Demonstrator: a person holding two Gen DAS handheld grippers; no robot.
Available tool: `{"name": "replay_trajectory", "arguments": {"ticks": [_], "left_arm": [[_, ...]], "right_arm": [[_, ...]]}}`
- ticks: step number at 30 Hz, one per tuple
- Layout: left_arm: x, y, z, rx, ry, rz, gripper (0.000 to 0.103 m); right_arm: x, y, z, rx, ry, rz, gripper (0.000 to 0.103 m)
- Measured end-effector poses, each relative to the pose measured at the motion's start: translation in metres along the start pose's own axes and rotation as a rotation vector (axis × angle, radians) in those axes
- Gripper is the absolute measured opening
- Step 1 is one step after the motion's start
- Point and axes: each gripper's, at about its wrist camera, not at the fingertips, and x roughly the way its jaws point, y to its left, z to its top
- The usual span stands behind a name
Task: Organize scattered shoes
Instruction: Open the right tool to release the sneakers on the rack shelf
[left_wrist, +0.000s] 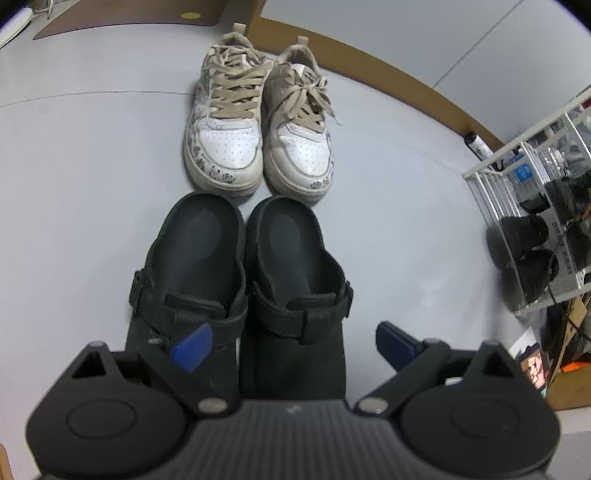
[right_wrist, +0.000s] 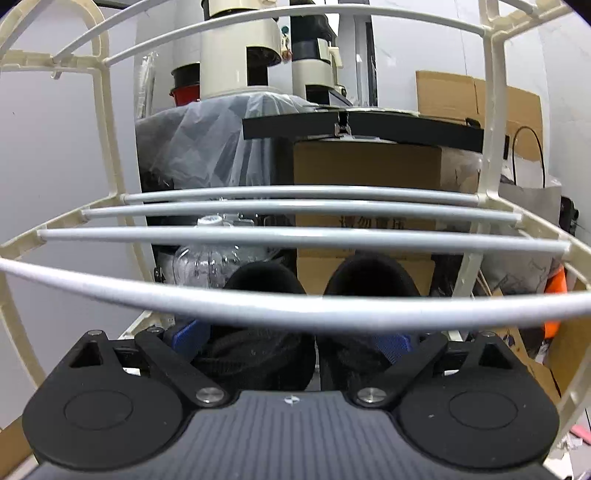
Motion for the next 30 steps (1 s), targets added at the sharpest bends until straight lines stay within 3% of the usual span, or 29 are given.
{"name": "replay_trajectory", "arguments": {"ticks": [6, 9, 16, 25, 30], "left_arm": [[-0.004, -0.003, 0.005, 0.035, -0.028, 0.022, 0.097], [-0.006, -0.001, 0.006, 0.006, -0.026, -0.014, 0.097], [-0.015, -0.009, 0.006, 0.047, -0.021, -0.069, 0.097], [-0.035, -0.001, 0.004, 0.031, -0.061, -0.055, 0.097], [-0.045, 0.011, 0.016, 0.004, -0.111, 0.015, 0.097]], "right_arm": [[-0.017, 0.0, -0.008, -0.027, 0.032, -0.014, 0.097], [-0.028, -0.004, -0.008, -0.026, 0.058, -0.016, 0.097], [-0.063, -0.017, 0.0, -0.057, 0.077, -0.007, 0.097], [-0.127, -0.049, -0.005, -0.116, 0.167, 0.125, 0.097], [-0.163, -0.06, -0.005, -0.179, 0.262, 0.197, 0.097]]}}
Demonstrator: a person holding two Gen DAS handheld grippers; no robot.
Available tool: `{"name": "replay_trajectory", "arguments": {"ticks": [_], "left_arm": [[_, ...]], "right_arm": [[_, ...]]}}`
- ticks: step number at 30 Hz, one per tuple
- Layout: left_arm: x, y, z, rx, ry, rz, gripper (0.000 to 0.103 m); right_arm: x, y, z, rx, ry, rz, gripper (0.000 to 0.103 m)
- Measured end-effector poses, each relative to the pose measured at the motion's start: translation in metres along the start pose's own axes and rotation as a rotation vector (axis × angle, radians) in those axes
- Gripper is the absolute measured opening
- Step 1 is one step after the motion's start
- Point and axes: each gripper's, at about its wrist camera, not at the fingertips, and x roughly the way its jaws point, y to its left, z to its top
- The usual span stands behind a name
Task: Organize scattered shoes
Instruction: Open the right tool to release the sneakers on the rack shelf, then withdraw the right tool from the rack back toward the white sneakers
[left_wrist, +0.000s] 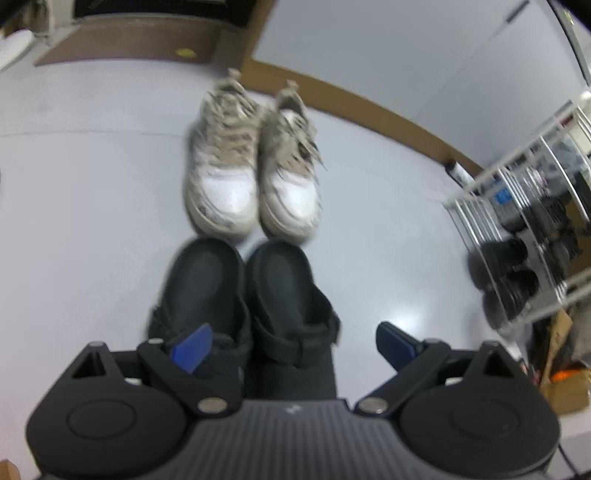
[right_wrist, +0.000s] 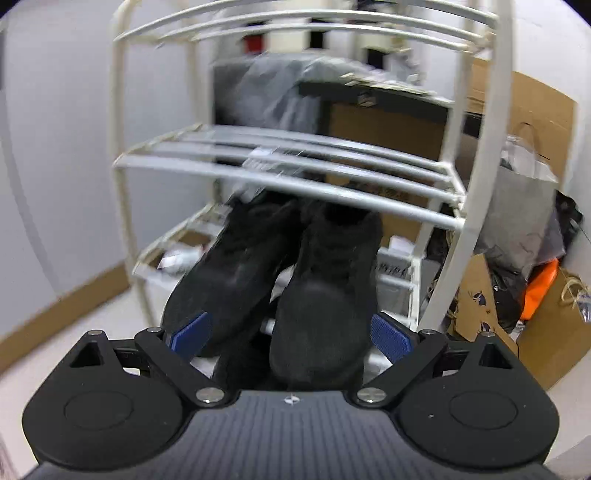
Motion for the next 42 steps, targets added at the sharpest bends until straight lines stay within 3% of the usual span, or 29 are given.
{"name": "replay_trajectory", "arguments": {"ticks": [6, 10, 16, 20, 25, 34, 42], "left_arm": [[-0.023, -0.006, 0.02, 0.043, -0.02, 0.073, 0.097], [-0.047, -0.027, 0.036, 0.083, 0.022, 0.061, 0.097], [-0.089, -0.072, 0.063, 0.157, 0.047, 0.108, 0.097], [-0.12, -0.105, 0.074, 0.177, 0.066, 0.103, 0.097], [-0.144, -0.135, 0.065, 0.123, 0.054, 0.12, 0.097], [-0.156, -0.157, 0.03, 0.117, 0.08, 0.161, 0.097], [-0.168, -0.169, 0.026, 0.105, 0.072, 0.19, 0.097]], "right_arm": [[-0.061, -0.004, 0.0, 0.028, 0.148, 0.127, 0.097], [-0.1, -0.008, -0.005, 0.023, 0.208, 0.21, 0.097], [-0.139, -0.005, -0.021, -0.048, 0.34, 0.322, 0.096], [-0.175, -0.002, -0.018, -0.092, 0.289, 0.393, 0.096], [-0.198, -0.003, -0.028, -0.107, 0.345, 0.516, 0.096], [-0.258, 0.038, -0.043, -0.388, 0.314, 0.762, 0.096], [-0.277, 0.063, -0.045, -0.506, 0.301, 0.81, 0.096]]}}
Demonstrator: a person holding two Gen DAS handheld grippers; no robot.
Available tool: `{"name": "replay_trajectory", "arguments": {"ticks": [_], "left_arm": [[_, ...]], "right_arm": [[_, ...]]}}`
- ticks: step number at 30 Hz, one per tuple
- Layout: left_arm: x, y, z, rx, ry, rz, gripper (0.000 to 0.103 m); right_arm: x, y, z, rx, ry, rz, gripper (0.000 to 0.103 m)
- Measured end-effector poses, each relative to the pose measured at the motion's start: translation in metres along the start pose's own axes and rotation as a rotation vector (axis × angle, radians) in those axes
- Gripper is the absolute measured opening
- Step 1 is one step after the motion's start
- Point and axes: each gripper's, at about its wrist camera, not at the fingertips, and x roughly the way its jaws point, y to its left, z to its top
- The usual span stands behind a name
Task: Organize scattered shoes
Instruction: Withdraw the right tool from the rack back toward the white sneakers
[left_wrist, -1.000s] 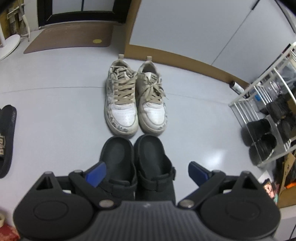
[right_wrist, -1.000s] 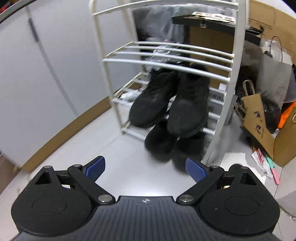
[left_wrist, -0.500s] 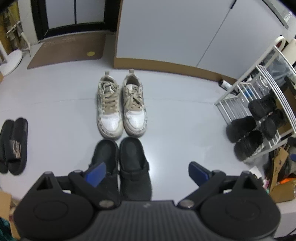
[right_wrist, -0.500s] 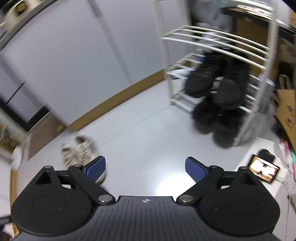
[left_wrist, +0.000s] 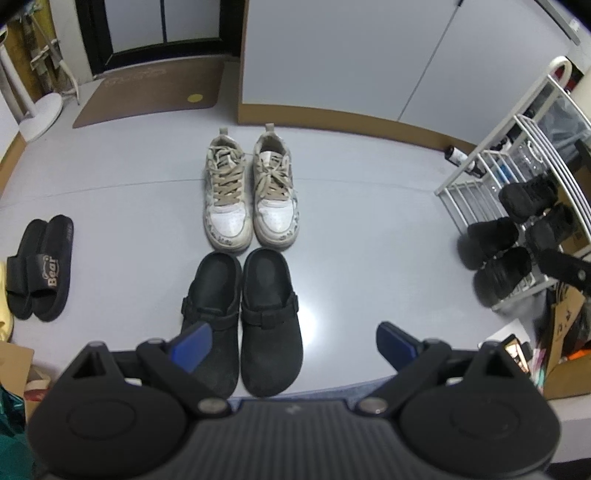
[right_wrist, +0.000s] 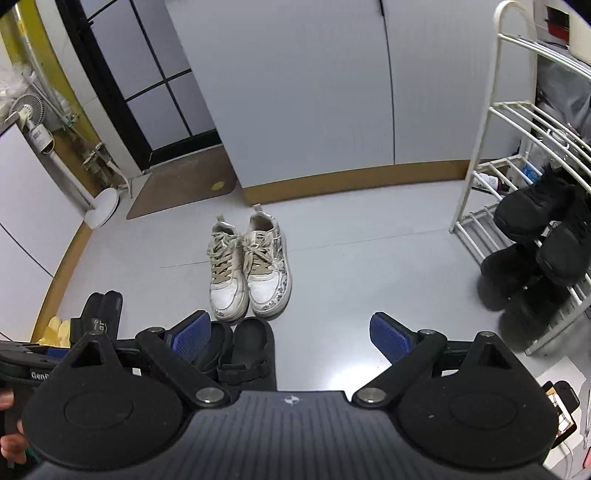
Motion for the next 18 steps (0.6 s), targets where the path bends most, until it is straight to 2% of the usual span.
{"name": "replay_trajectory", "arguments": {"ticks": [5, 9, 12, 18], "left_arm": [[-0.005, -0.005, -0.002, 0.0, 0.004, -0.019, 0.097], [-0.012, -0.007, 0.003, 0.028, -0.035, 0.003, 0.097], [-0.01, -0.009, 0.005, 0.044, -0.05, 0.024, 0.098], [-0.004, -0.009, -0.005, 0.052, -0.06, -0.012, 0.098]], "right_arm": [[0.01, 0.017, -0.005, -0.115, 0.05, -0.012, 0.096], [0.01, 0.024, -0.01, -0.164, 0.065, -0.017, 0.096], [0.008, 0.026, -0.013, -0.18, 0.065, -0.007, 0.096], [0.014, 0.024, -0.016, -0.189, 0.07, -0.022, 0.096]]}}
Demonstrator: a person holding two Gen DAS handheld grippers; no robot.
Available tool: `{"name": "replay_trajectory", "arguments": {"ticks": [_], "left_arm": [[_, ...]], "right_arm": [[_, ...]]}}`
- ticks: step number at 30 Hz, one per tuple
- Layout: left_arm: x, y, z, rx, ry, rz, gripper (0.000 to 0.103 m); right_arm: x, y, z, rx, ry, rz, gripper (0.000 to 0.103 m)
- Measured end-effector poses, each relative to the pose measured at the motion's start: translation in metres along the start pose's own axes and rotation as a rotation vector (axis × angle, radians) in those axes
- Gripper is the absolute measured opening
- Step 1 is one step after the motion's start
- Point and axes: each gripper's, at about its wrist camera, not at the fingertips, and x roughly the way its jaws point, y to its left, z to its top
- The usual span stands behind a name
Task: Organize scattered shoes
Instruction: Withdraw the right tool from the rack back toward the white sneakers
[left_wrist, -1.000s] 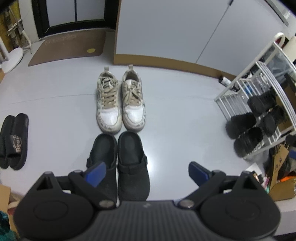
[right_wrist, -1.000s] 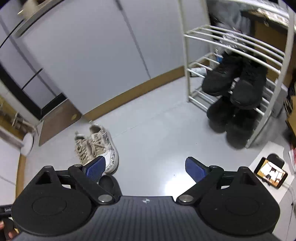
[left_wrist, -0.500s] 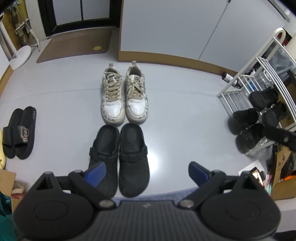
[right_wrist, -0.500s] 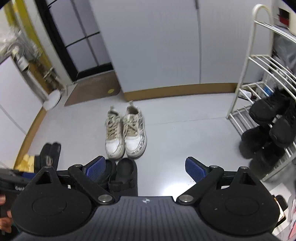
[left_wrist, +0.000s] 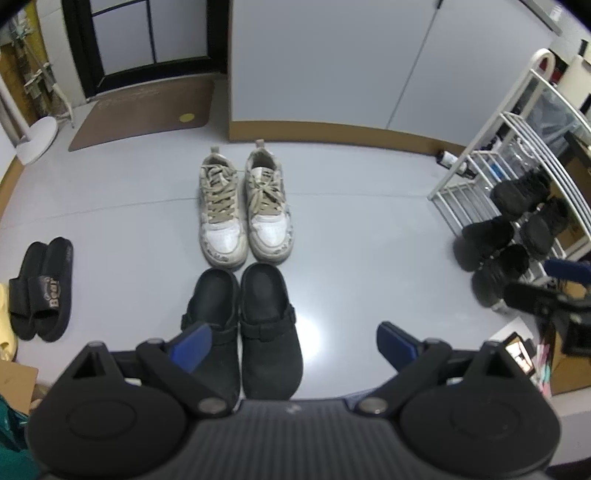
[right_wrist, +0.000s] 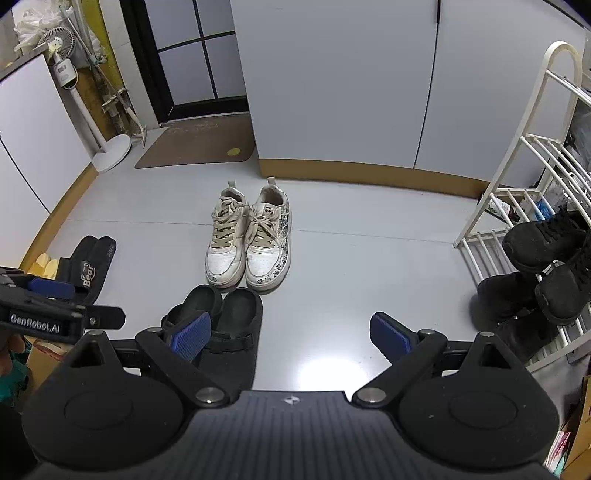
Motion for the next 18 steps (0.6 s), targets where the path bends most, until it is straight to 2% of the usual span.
{"name": "replay_trajectory", "arguments": {"ticks": [6, 11, 18], "left_arm": [[0.002, 0.011, -0.01, -0.062, -0.033, -0.057, 0.098], [-0.011, 0.015, -0.01, -0.049, -0.08, -0.107, 0.098], [-0.003, 0.021, -0.007, -0.101, -0.056, -0.147, 0.098]], "right_arm": [[0.009, 0.011, -0.01, -0.054, 0.027, -0.009, 0.096], [0.012, 0.025, -0.023, -0.122, 0.048, -0.003, 0.096], [0.023, 0.038, -0.034, -0.144, 0.062, -0.027, 0.096]]}}
